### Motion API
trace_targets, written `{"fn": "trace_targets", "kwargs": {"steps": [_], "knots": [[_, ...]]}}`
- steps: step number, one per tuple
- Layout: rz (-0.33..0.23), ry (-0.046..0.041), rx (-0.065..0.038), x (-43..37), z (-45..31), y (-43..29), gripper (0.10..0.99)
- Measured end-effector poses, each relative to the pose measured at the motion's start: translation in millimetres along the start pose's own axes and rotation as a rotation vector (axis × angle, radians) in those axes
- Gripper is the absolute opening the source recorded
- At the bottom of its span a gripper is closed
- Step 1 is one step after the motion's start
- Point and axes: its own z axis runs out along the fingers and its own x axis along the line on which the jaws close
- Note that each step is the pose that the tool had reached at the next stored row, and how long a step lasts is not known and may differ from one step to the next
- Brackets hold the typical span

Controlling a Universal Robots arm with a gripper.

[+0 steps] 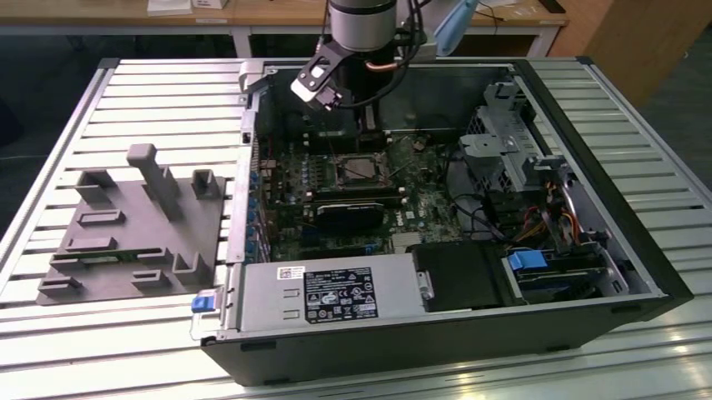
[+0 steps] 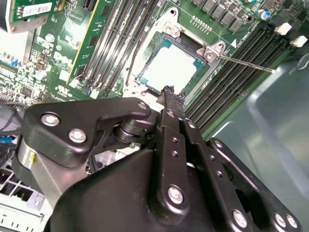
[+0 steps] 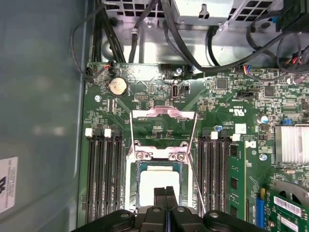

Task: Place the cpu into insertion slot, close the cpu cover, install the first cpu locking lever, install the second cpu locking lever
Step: 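Place the cpu into insertion slot, then close the cpu cover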

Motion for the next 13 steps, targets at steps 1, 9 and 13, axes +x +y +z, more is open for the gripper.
{"fn": "trace_targets", "kwargs": {"steps": [1,9,13], "knots": [[0.000,0.0000,0.000,0.0,-1.3,0.1,0.102],[0.000,0.0000,0.000,0.0,-3.1,0.2,0.102],[0.000,-0.0001,0.000,0.0,-3.5,0.3,0.102]]}}
